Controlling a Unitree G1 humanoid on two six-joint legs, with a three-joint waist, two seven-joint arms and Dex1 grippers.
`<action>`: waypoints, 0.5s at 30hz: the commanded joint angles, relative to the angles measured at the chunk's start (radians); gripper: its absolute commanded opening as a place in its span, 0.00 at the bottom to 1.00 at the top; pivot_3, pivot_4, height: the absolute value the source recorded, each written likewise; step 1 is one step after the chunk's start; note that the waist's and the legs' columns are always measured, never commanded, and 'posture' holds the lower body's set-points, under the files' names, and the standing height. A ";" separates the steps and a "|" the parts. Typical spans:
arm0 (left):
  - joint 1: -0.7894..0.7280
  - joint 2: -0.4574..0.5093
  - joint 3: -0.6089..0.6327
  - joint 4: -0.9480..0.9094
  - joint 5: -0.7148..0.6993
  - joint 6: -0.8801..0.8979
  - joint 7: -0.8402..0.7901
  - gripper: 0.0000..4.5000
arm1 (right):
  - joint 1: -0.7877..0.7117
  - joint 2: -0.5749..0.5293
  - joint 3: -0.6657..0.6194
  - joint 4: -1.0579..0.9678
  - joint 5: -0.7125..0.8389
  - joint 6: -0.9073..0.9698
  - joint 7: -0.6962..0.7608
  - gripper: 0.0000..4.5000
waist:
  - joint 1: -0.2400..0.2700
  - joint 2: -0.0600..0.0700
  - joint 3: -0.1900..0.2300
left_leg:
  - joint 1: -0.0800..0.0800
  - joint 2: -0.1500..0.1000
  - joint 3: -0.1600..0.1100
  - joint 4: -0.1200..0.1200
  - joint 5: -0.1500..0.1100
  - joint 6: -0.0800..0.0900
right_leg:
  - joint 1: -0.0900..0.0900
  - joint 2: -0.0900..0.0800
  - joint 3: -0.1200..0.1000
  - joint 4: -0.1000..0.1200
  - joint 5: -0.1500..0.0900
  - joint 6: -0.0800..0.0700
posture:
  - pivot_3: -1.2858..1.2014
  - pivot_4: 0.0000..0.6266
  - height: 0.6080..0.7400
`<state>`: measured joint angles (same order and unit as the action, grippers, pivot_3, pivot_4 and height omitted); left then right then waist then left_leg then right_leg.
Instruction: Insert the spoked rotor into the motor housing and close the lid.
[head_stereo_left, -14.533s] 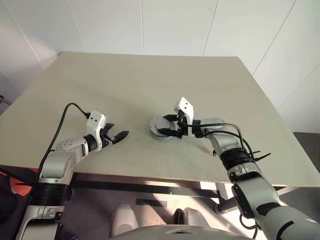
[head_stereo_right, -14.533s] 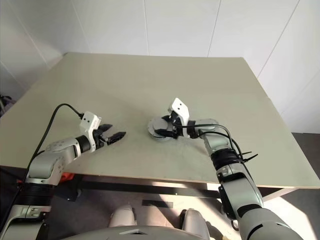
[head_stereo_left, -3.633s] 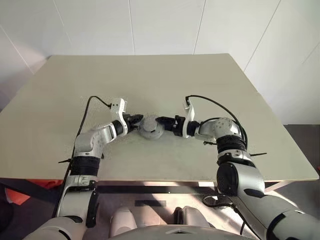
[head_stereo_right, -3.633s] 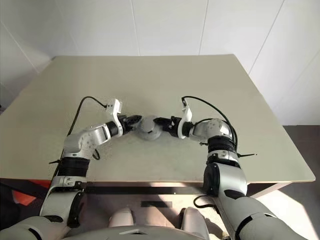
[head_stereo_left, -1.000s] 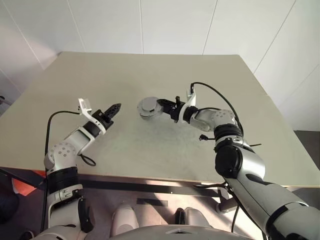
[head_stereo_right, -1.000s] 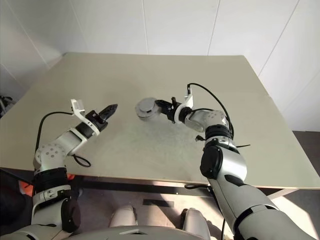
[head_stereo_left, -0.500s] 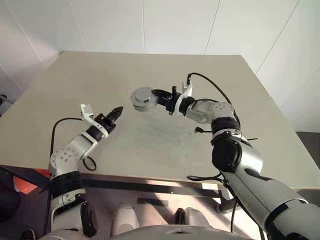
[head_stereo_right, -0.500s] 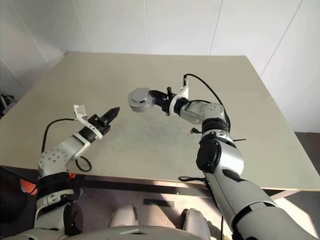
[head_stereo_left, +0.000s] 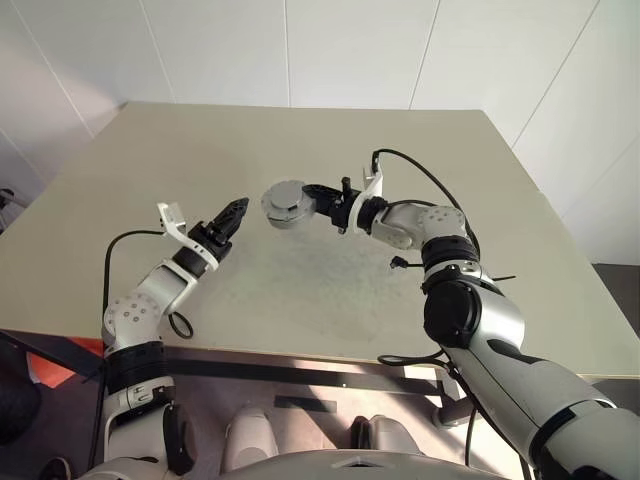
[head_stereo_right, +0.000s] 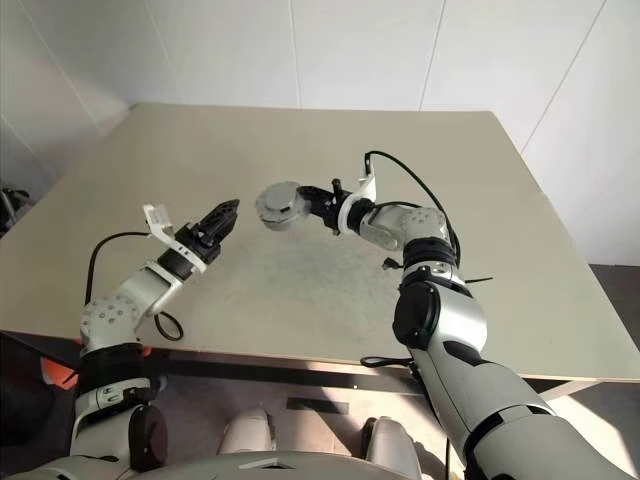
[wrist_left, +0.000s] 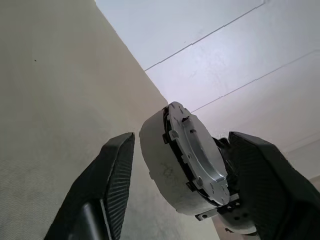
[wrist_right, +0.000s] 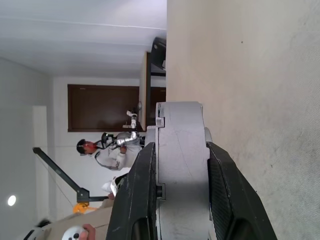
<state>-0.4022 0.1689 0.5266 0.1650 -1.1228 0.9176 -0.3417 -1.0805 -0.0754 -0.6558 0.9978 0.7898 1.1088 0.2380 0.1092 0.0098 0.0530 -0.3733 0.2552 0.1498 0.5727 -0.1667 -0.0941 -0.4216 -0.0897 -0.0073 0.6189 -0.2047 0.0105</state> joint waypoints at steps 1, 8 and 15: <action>-0.044 -0.012 0.020 0.035 -0.092 0.048 0.020 0.87 | -0.052 0.005 -0.036 -0.071 0.084 0.046 0.013 0.26 | 0.001 0.000 0.000 | 0.000 0.000 0.000 0.000 0.000 0.000 | 0.000 0.000 0.000 0.000 0.000 0.000 | 0.52 0.00 1.00; -0.095 -0.047 0.003 0.109 -0.127 0.084 0.022 0.87 | -0.045 0.054 -0.059 -0.150 0.144 0.123 -0.051 0.26 | 0.010 0.000 0.000 | 0.000 0.000 0.000 0.000 0.000 0.000 | 0.000 0.000 0.000 0.000 0.000 0.000 | 0.52 0.00 1.00; -0.142 -0.077 0.003 0.144 -0.161 0.094 0.017 0.87 | -0.007 0.095 -0.063 -0.241 0.176 0.175 -0.104 0.26 | 0.018 0.000 0.000 | 0.000 0.000 0.000 0.000 0.000 0.000 | 0.000 0.000 0.000 0.000 0.000 0.001 | 0.52 0.00 1.00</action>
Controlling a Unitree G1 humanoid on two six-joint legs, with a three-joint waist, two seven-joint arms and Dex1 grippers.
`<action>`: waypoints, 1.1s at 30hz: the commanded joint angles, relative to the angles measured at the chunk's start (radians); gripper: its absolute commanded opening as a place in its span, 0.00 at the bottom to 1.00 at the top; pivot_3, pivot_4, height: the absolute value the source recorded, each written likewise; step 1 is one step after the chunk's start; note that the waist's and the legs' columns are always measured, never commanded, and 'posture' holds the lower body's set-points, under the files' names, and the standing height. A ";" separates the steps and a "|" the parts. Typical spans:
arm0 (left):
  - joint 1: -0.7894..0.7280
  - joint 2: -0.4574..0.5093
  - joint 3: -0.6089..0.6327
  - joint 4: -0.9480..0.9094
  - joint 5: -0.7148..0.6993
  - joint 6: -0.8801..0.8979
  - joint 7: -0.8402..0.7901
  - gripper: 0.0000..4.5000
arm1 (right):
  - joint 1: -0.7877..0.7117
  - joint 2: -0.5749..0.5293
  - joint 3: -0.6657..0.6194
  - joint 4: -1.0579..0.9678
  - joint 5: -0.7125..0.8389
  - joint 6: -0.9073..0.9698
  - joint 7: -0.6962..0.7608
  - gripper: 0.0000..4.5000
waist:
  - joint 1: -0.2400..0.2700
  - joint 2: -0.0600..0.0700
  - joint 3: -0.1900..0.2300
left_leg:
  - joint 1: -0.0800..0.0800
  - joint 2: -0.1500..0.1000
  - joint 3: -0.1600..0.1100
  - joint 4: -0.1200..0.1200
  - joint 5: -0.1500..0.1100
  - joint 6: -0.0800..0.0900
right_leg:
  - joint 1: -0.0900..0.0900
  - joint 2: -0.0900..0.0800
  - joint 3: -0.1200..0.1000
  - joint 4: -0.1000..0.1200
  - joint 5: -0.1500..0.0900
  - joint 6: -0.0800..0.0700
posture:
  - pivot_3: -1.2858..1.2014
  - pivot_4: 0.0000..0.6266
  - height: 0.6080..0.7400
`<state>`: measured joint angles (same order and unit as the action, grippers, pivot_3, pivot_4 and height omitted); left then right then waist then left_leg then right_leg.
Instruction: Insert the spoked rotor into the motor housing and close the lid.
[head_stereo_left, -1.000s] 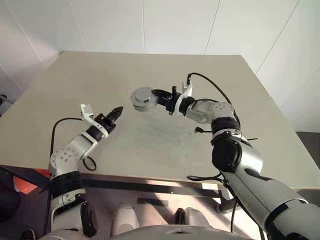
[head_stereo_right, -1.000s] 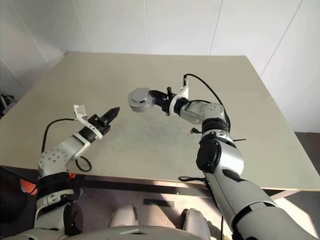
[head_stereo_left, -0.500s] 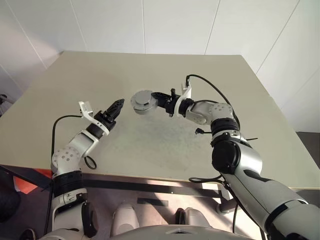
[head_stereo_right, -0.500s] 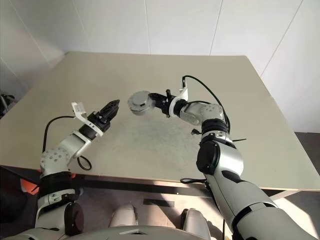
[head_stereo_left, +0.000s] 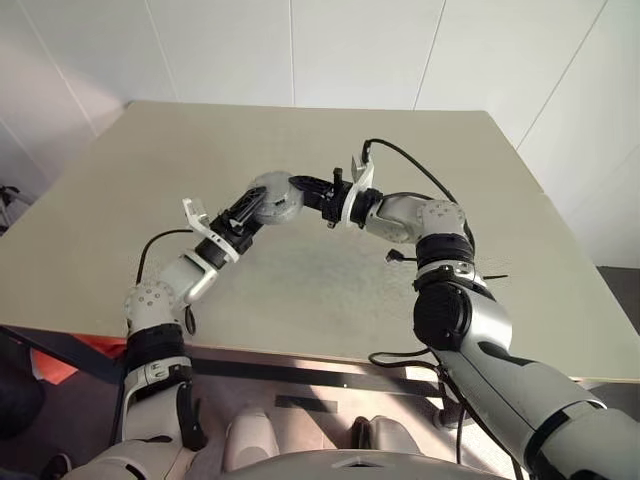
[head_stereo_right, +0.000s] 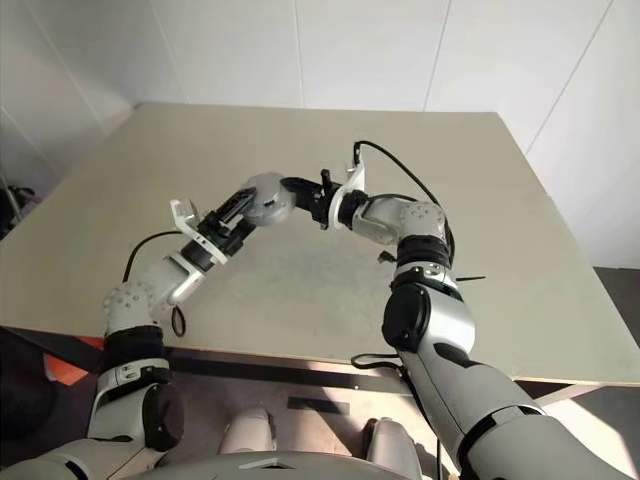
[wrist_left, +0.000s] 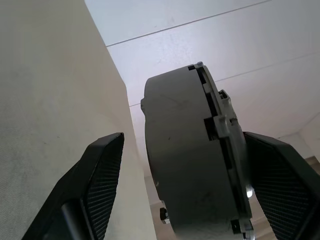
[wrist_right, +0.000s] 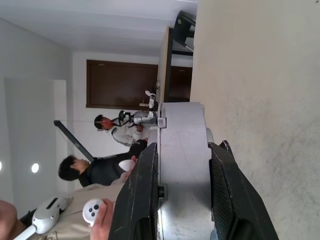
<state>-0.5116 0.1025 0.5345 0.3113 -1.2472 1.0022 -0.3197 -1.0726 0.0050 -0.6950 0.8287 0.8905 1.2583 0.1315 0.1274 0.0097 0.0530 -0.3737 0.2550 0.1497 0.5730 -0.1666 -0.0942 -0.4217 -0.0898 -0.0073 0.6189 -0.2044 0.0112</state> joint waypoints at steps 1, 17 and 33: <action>-0.036 -0.012 -0.007 -0.001 -0.035 0.009 -0.003 0.87 | -0.011 0.017 -0.024 -0.079 0.077 0.027 -0.003 0.26 | 0.002 0.000 0.000 | 0.000 0.000 0.000 0.000 0.000 0.000 | 0.000 0.000 0.000 0.000 0.000 0.000 | 0.52 0.00 1.00; -0.032 -0.009 -0.017 -0.006 -0.027 -0.023 -0.007 0.53 | 0.002 -0.001 0.001 -0.066 0.051 -0.055 -0.018 0.26 | -0.001 0.000 0.000 | 0.000 0.000 0.000 0.000 0.000 0.000 | 0.000 0.000 0.000 0.000 0.002 0.003 | 0.52 0.00 1.00; -0.013 0.039 0.025 0.000 0.143 -0.259 0.013 0.53 | 0.061 -0.010 0.163 -0.125 -0.100 -0.355 0.072 0.79 | -0.005 0.000 0.000 | 0.000 0.000 -0.001 0.001 0.000 0.000 | 0.000 0.000 0.000 0.000 0.002 0.004 | 0.52 0.00 1.00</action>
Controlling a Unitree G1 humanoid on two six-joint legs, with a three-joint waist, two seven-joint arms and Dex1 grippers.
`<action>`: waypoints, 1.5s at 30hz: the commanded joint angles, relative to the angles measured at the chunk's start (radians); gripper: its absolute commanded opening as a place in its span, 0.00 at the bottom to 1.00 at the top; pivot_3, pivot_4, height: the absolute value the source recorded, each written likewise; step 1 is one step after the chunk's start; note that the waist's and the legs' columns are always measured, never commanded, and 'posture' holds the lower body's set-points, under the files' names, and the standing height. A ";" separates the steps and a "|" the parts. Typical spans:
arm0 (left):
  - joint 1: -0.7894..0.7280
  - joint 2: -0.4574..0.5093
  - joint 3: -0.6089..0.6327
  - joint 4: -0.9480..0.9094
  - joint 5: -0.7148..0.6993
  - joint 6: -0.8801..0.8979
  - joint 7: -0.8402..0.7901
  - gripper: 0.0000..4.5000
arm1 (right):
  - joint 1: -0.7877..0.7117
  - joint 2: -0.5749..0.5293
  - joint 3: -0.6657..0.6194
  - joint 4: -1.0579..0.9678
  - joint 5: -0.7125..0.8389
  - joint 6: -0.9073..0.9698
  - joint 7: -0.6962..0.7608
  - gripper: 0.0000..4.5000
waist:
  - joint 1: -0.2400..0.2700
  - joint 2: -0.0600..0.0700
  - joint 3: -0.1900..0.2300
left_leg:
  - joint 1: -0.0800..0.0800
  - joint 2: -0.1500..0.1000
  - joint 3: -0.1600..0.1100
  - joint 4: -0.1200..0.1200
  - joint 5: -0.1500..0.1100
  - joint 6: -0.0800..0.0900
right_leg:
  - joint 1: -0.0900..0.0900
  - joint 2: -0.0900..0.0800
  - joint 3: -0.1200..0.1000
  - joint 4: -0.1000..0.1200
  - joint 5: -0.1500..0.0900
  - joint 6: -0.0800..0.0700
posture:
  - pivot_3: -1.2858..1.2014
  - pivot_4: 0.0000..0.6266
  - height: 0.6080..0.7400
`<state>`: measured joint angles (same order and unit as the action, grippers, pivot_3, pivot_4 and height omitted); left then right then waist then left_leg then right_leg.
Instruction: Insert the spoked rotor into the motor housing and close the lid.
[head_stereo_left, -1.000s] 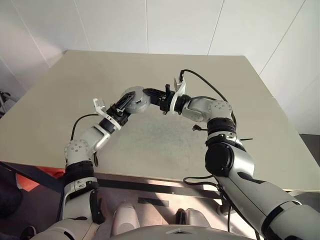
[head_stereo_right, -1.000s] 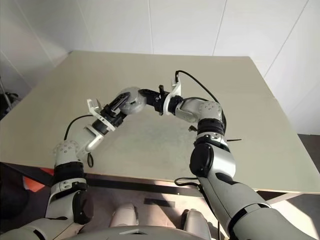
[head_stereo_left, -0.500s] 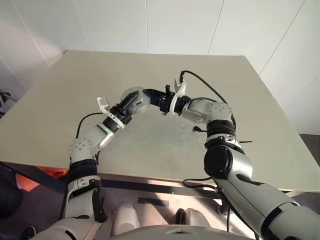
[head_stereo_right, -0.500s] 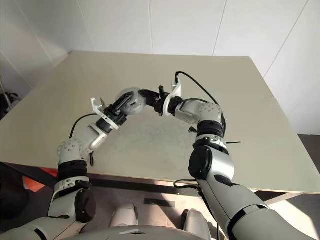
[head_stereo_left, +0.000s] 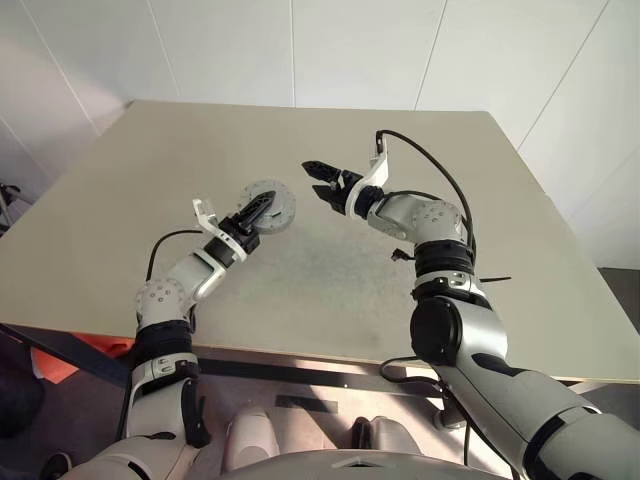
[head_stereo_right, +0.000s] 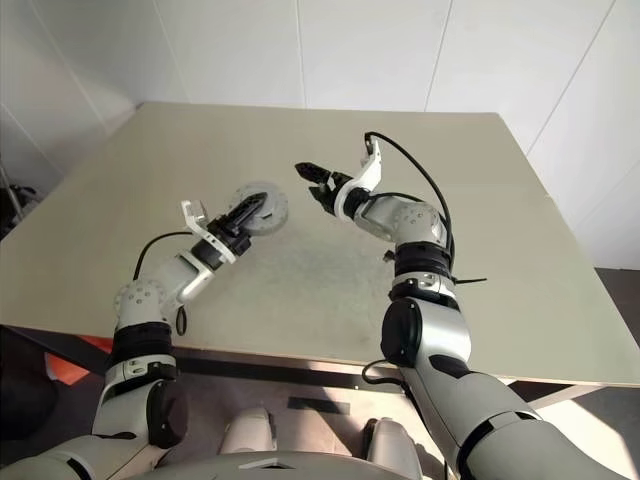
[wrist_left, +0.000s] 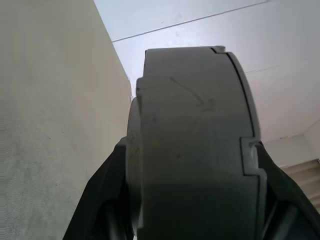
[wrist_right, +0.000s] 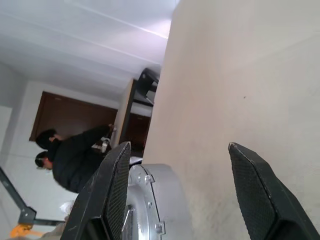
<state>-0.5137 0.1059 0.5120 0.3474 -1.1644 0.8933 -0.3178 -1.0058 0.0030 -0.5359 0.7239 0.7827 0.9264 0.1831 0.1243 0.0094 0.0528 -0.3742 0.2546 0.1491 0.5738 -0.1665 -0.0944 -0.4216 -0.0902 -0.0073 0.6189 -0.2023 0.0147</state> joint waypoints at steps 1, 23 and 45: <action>-0.011 0.049 0.069 -0.019 0.080 -0.188 0.038 0.53 | -0.001 -0.010 0.007 -0.022 0.006 -0.023 0.021 0.79 | -0.005 0.000 0.000 | 0.000 0.000 0.000 0.000 0.000 0.000 | 0.000 0.000 0.000 0.000 0.000 0.000 | 0.52 0.00 1.00; 0.029 0.127 0.111 0.099 0.215 -0.235 0.132 0.75 | 0.006 -0.007 0.044 0.002 -0.003 -0.035 0.036 0.80 | -0.002 -0.004 0.000 | 0.000 0.000 -0.001 0.004 0.000 0.000 | 0.001 0.000 0.000 0.002 0.000 -0.001 | 0.52 0.00 1.00; 0.209 0.385 0.033 0.055 0.286 -0.006 0.061 0.99 | -0.046 -0.055 0.075 0.149 -0.070 -0.044 0.069 0.80 | -0.058 -0.005 -0.001 | 0.009 0.002 -0.001 0.002 0.001 -0.002 | 0.004 0.004 0.004 0.004 0.000 -0.003 | 0.52 0.00 1.00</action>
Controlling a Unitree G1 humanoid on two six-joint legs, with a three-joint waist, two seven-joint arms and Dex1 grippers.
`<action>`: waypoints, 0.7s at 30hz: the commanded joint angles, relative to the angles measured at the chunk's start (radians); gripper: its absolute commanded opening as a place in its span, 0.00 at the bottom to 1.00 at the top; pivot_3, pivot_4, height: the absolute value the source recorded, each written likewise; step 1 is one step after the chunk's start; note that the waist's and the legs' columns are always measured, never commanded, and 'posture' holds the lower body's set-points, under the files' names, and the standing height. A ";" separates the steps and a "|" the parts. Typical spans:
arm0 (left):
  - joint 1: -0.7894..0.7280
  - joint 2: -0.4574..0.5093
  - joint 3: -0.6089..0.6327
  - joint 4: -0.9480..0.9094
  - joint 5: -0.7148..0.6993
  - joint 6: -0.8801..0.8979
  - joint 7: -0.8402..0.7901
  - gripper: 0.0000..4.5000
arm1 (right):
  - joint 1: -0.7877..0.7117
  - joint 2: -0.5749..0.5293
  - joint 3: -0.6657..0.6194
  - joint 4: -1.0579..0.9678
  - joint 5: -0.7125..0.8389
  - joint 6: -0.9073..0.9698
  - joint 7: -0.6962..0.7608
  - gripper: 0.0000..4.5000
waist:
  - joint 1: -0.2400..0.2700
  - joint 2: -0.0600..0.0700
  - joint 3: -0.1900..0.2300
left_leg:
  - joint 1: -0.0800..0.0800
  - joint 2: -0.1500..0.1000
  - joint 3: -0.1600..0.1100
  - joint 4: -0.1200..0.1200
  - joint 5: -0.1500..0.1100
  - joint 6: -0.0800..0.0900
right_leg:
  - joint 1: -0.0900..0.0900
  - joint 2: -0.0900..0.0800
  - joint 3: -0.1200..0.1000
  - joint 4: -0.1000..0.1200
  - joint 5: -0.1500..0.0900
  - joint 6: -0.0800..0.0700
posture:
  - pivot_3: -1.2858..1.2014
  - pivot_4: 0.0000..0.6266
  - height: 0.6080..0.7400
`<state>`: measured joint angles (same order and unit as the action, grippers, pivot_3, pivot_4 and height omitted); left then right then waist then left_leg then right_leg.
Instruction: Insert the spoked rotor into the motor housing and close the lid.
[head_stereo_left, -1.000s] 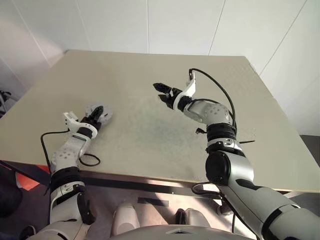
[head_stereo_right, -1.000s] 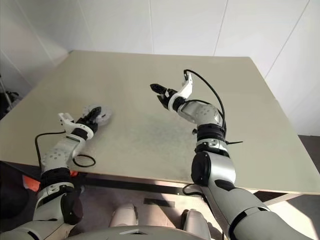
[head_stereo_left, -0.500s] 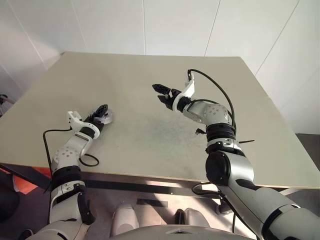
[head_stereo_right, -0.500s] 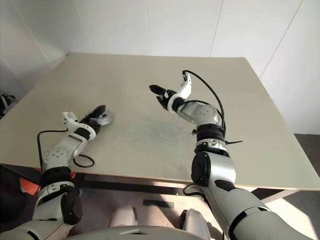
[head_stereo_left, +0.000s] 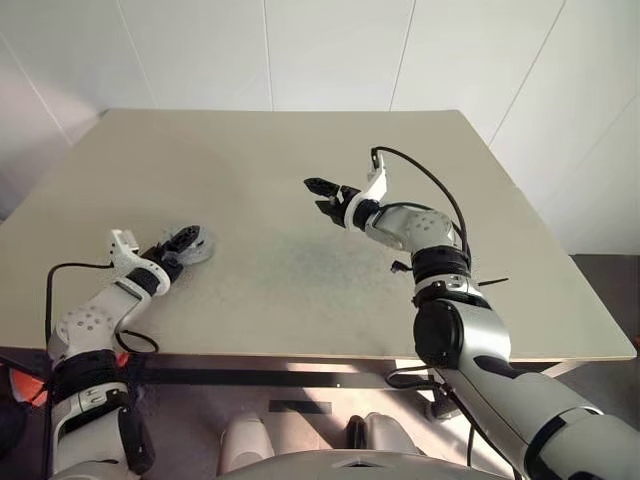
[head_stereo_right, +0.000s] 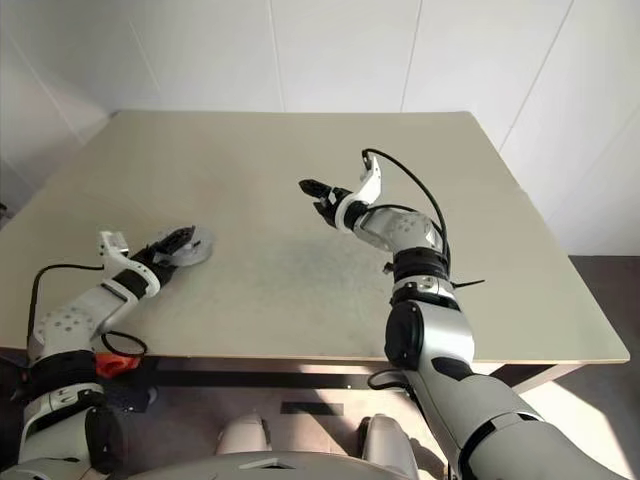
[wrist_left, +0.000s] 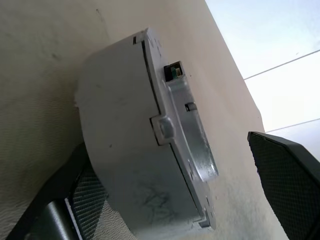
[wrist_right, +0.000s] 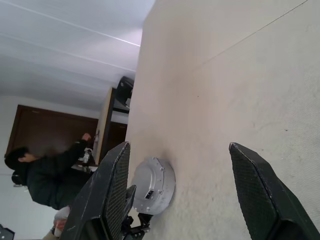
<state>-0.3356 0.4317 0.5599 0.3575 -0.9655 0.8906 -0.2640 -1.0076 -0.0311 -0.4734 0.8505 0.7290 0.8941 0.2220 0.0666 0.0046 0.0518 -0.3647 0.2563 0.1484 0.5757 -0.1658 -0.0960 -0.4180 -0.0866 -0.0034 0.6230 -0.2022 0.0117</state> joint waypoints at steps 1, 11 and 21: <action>0.027 0.074 -0.022 0.053 0.100 -0.008 0.000 0.99 | -0.052 -0.029 0.014 0.037 -0.020 -0.009 0.038 0.80 | -0.001 0.000 0.000 | 0.001 0.000 0.000 0.000 0.000 0.000 | 0.000 0.000 0.000 0.000 0.000 0.000 | 0.52 0.00 1.00; -0.012 0.220 -0.105 0.028 0.210 -0.041 -0.111 0.99 | -0.073 -0.061 0.100 0.015 -0.035 0.131 0.224 0.80 | -0.013 0.000 0.000 | 0.004 0.004 0.000 -0.001 0.003 -0.004 | 0.000 0.003 0.002 0.002 0.002 -0.003 | 0.52 0.00 1.00; -0.026 0.220 -0.164 -0.165 0.322 -0.204 -0.214 0.99 | 0.071 -0.066 0.315 -0.238 -0.218 -0.194 0.407 0.80 | 0.062 -0.002 -0.001 | -0.004 0.003 0.000 0.001 0.001 -0.002 | 0.000 0.000 -0.005 -0.001 0.002 -0.003 | 0.52 0.00 1.00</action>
<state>-0.3368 0.6655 0.4035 0.2728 -0.6516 0.7539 -0.4567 -0.9423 -0.0888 -0.1899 0.6787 0.5539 0.8152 0.5910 0.1284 0.0029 0.0509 -0.3688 0.2583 0.1479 0.5766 -0.1644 -0.0983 -0.4175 -0.0882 -0.0085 0.6217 -0.2003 0.0084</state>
